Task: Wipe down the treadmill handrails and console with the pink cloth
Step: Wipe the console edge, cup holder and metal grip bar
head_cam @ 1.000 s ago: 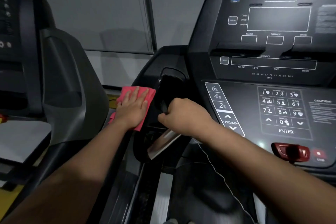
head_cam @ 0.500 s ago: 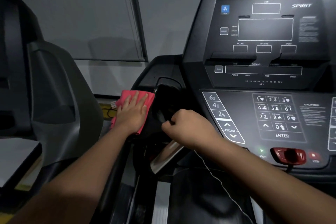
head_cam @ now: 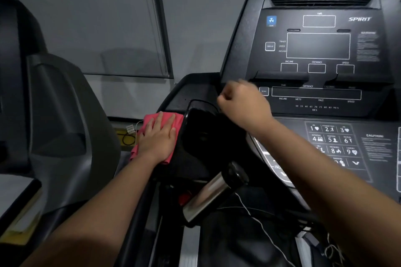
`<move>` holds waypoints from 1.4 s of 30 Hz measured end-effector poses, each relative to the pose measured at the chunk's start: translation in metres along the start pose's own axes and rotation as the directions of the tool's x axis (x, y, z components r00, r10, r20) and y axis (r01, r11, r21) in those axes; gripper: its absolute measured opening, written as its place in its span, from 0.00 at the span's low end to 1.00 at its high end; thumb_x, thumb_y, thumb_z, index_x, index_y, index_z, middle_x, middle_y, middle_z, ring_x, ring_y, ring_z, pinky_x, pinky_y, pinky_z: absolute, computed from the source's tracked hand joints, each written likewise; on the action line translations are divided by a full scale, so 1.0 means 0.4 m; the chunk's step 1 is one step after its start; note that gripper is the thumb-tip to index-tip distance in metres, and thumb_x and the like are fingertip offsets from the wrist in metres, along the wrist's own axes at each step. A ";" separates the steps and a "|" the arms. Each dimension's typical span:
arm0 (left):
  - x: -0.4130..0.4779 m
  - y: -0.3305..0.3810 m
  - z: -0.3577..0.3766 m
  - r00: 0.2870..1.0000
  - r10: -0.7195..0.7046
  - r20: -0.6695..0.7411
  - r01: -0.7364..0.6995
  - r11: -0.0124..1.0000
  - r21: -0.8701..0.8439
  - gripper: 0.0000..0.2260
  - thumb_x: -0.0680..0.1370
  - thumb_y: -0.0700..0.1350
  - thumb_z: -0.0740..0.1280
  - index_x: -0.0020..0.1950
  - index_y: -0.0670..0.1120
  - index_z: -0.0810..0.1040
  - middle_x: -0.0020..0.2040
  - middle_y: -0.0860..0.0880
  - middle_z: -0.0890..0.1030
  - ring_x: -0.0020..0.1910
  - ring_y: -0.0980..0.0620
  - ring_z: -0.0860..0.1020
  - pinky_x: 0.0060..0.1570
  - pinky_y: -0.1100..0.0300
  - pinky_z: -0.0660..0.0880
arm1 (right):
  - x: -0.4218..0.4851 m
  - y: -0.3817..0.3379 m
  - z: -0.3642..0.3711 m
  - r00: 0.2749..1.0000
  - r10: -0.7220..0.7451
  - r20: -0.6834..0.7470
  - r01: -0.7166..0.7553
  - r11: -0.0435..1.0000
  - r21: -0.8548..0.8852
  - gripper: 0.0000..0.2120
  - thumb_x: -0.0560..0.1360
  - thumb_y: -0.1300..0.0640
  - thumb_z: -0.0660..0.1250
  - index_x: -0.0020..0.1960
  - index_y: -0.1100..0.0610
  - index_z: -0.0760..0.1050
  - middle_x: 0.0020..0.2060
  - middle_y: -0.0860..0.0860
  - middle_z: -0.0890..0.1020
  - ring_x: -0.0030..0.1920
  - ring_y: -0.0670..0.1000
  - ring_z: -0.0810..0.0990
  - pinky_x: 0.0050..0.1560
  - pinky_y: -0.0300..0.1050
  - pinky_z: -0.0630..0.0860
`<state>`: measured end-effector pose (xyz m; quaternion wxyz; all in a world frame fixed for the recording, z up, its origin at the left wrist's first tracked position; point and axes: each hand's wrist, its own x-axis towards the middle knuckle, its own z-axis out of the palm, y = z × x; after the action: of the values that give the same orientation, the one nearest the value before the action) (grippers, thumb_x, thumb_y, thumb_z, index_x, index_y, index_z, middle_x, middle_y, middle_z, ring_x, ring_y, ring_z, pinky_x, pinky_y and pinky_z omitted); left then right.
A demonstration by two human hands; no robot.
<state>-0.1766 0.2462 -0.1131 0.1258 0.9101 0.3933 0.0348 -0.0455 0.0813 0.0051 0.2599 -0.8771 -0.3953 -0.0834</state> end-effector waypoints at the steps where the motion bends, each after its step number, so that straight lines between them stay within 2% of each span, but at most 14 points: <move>1: 0.009 0.005 -0.002 1.000 -0.009 -0.011 0.009 1.000 -0.009 0.22 0.82 0.55 0.45 0.77 0.61 0.48 0.79 0.53 0.44 0.77 0.49 0.45 0.74 0.45 0.48 | 0.031 0.017 0.011 0.999 -0.020 -0.044 0.019 0.999 -0.030 0.11 0.74 0.52 0.62 0.50 0.57 0.77 0.52 0.57 0.76 0.55 0.60 0.73 0.48 0.48 0.71; 3: 0.025 0.012 -0.004 0.999 -0.019 -0.045 0.017 0.999 -0.036 0.22 0.82 0.54 0.47 0.77 0.60 0.49 0.79 0.52 0.47 0.77 0.48 0.47 0.73 0.44 0.51 | 0.081 0.049 0.037 0.992 -0.060 -0.107 0.047 0.992 -0.121 0.14 0.73 0.52 0.64 0.55 0.58 0.76 0.57 0.58 0.74 0.58 0.61 0.70 0.54 0.53 0.70; 6: 0.057 0.015 -0.005 0.993 -0.036 -0.112 0.023 0.993 -0.114 0.24 0.82 0.54 0.50 0.78 0.55 0.49 0.78 0.49 0.52 0.76 0.47 0.51 0.72 0.43 0.56 | 0.119 0.077 0.080 0.978 -0.133 -0.162 0.109 0.983 -0.149 0.23 0.69 0.51 0.66 0.61 0.61 0.74 0.63 0.58 0.73 0.64 0.62 0.68 0.61 0.55 0.65; 9: 0.099 0.017 -0.012 0.991 -0.077 -0.114 0.060 0.988 -0.144 0.28 0.81 0.57 0.51 0.78 0.51 0.46 0.78 0.46 0.53 0.75 0.45 0.54 0.72 0.48 0.56 | 0.132 0.089 0.116 0.960 -0.182 -0.211 0.158 0.979 -0.127 0.26 0.67 0.51 0.64 0.60 0.64 0.74 0.60 0.59 0.75 0.64 0.64 0.70 0.66 0.58 0.65; 11: 0.121 0.019 -0.016 0.989 -0.108 -0.100 0.093 0.986 -0.142 0.30 0.81 0.59 0.50 0.79 0.48 0.45 0.77 0.44 0.55 0.74 0.43 0.56 0.72 0.48 0.56 | 0.135 0.088 0.123 0.959 -0.200 -0.202 0.186 0.979 -0.090 0.25 0.67 0.54 0.65 0.61 0.66 0.73 0.60 0.61 0.74 0.64 0.64 0.69 0.68 0.57 0.66; 16: 0.121 0.030 -0.017 0.987 -0.113 -0.110 0.101 0.988 -0.114 0.28 0.82 0.58 0.49 0.79 0.49 0.47 0.77 0.44 0.57 0.74 0.43 0.57 0.71 0.47 0.57 | 0.136 0.086 0.114 0.961 -0.190 -0.200 0.190 0.982 -0.022 0.25 0.69 0.57 0.66 0.62 0.67 0.72 0.60 0.61 0.73 0.65 0.61 0.68 0.67 0.50 0.65; 21: 0.037 -0.010 0.009 0.996 -0.027 -0.087 0.023 0.999 -0.049 0.24 0.82 0.56 0.47 0.78 0.56 0.48 0.78 0.51 0.50 0.77 0.48 0.48 0.73 0.45 0.54 | 0.133 0.084 0.107 0.956 -0.215 -0.201 0.215 0.976 -0.024 0.24 0.69 0.57 0.66 0.62 0.68 0.72 0.61 0.62 0.73 0.64 0.62 0.68 0.67 0.51 0.66; 25: -0.062 -0.028 0.034 0.992 0.035 -0.123 -0.027 0.998 0.061 0.25 0.81 0.57 0.44 0.78 0.55 0.52 0.79 0.50 0.51 0.77 0.49 0.49 0.74 0.48 0.52 | 0.137 0.091 0.119 0.953 -0.235 -0.193 0.233 0.972 -0.031 0.24 0.70 0.56 0.64 0.63 0.67 0.71 0.61 0.62 0.72 0.65 0.62 0.68 0.68 0.53 0.65; 28: -0.077 -0.018 0.033 0.992 0.008 -0.124 -0.001 0.998 0.060 0.23 0.83 0.54 0.47 0.78 0.54 0.50 0.79 0.51 0.49 0.77 0.49 0.49 0.73 0.48 0.53 | 0.137 0.094 0.122 0.953 -0.227 -0.199 0.227 0.974 -0.021 0.24 0.69 0.56 0.64 0.63 0.67 0.72 0.61 0.62 0.72 0.65 0.62 0.68 0.68 0.53 0.65; 33: -0.011 0.009 0.025 0.993 -0.045 -0.114 0.048 0.999 0.022 0.25 0.83 0.56 0.46 0.79 0.52 0.45 0.79 0.51 0.46 0.77 0.50 0.46 0.73 0.45 0.53 | 0.137 0.096 0.120 0.951 -0.224 -0.212 0.228 0.974 -0.008 0.25 0.69 0.56 0.64 0.64 0.66 0.71 0.63 0.61 0.72 0.67 0.62 0.66 0.69 0.54 0.65; 35: 0.031 0.014 0.023 0.992 -0.038 -0.120 0.041 0.999 0.020 0.26 0.82 0.56 0.46 0.78 0.51 0.44 0.79 0.50 0.47 0.77 0.49 0.47 0.74 0.44 0.52 | 0.136 0.096 0.118 0.962 -0.200 -0.187 0.203 0.979 -0.003 0.29 0.70 0.56 0.64 0.69 0.65 0.66 0.69 0.61 0.67 0.72 0.62 0.60 0.73 0.54 0.59; 38: 0.094 0.023 0.019 0.989 -0.045 -0.138 0.043 0.999 -0.017 0.28 0.82 0.57 0.48 0.78 0.49 0.42 0.79 0.47 0.48 0.77 0.48 0.48 0.74 0.45 0.52 | 0.140 0.096 0.119 0.983 -0.160 -0.095 0.158 0.987 -0.033 0.37 0.73 0.52 0.62 0.77 0.62 0.52 0.77 0.57 0.52 0.77 0.58 0.46 0.76 0.51 0.48; 40: 0.134 0.031 0.014 0.987 -0.049 -0.155 0.038 0.997 -0.074 0.30 0.81 0.57 0.49 0.78 0.47 0.43 0.79 0.46 0.49 0.77 0.46 0.49 0.74 0.45 0.53 | 0.145 0.099 0.121 0.988 -0.144 -0.048 0.140 0.987 -0.075 0.39 0.74 0.49 0.61 0.78 0.60 0.45 0.77 0.54 0.45 0.77 0.56 0.41 0.76 0.50 0.45; 42: 0.171 0.039 0.004 0.980 -0.024 -0.199 -0.003 0.991 -0.134 0.29 0.81 0.57 0.50 0.78 0.45 0.47 0.78 0.45 0.53 0.76 0.46 0.53 0.73 0.47 0.55 | 0.148 0.099 0.122 0.990 -0.137 -0.037 0.133 0.987 -0.085 0.41 0.74 0.49 0.61 0.78 0.59 0.43 0.77 0.53 0.43 0.77 0.55 0.40 0.76 0.49 0.43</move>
<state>-0.1180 0.2851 -0.1129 0.1465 0.8894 0.4054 0.1518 0.0206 0.1236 -0.0309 0.2257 -0.8562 -0.4445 -0.1356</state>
